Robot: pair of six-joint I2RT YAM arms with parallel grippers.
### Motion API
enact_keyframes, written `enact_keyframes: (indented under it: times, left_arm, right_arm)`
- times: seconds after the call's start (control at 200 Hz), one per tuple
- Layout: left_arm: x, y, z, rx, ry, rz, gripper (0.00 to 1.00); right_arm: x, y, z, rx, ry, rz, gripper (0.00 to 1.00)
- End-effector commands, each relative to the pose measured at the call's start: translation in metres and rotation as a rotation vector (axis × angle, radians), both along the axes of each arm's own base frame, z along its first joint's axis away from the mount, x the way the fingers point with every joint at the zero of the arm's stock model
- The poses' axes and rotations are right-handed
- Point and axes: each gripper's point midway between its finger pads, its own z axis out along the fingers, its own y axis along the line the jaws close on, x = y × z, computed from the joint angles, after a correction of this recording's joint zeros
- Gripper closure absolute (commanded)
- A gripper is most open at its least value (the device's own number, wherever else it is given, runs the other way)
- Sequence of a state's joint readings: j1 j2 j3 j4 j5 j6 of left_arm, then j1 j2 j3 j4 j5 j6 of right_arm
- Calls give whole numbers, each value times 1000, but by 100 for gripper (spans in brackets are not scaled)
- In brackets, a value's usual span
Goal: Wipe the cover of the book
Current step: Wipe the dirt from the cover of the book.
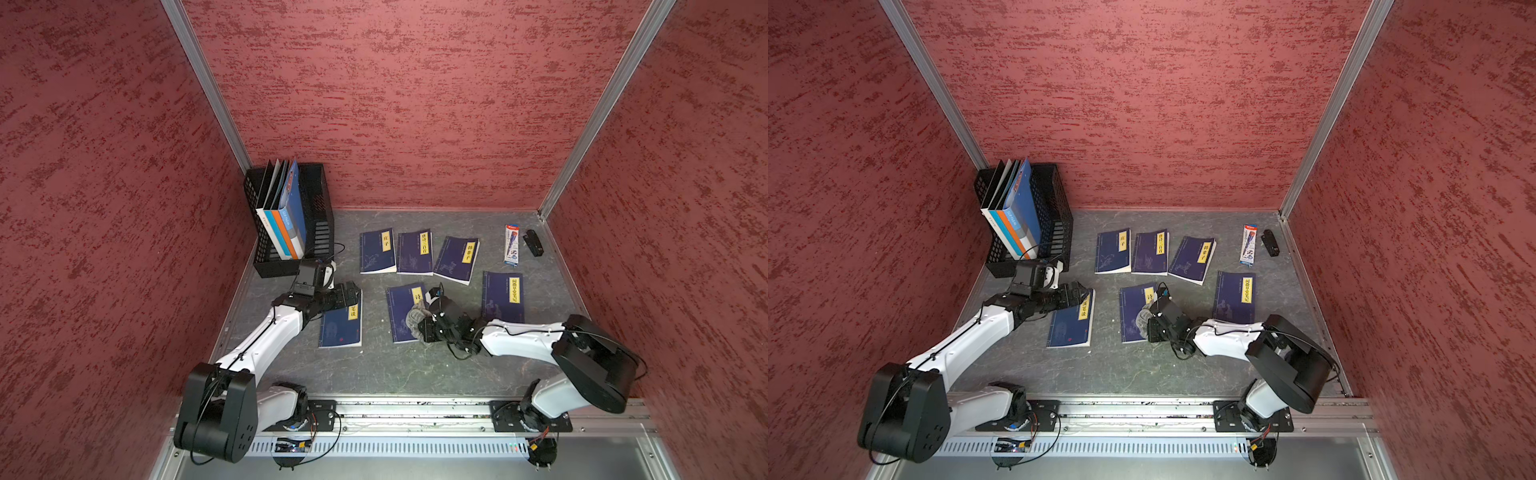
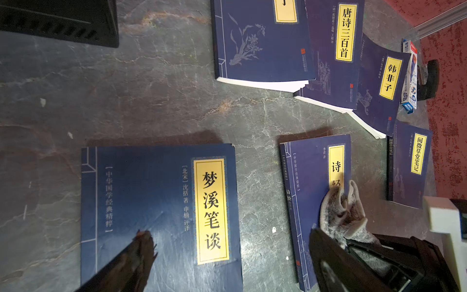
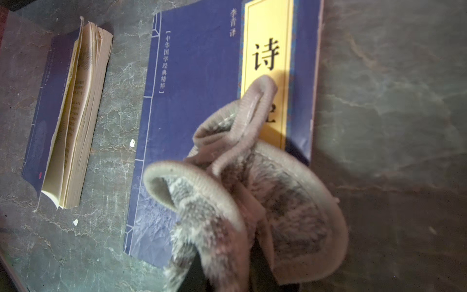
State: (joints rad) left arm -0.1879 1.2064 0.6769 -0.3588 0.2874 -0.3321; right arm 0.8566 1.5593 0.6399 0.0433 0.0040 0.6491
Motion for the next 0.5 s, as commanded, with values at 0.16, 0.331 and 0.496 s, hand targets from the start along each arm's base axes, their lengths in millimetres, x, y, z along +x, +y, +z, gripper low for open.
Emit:
enact_keyframes:
  times: [0.16,0.331,0.496]
  left_arm:
    - [6,-2,12,-10,-31,-5,3]
    - [6,-5,13,-11,-34,-7,2]
    - [7,-6,11,-8,-31,-8,2]
  right_arm:
    - [41,-8,-48,-185,51,-3,80]
    - [60,7,-48,-173,30,15,80]
    - [33,7,-51,-159,65,51,80]
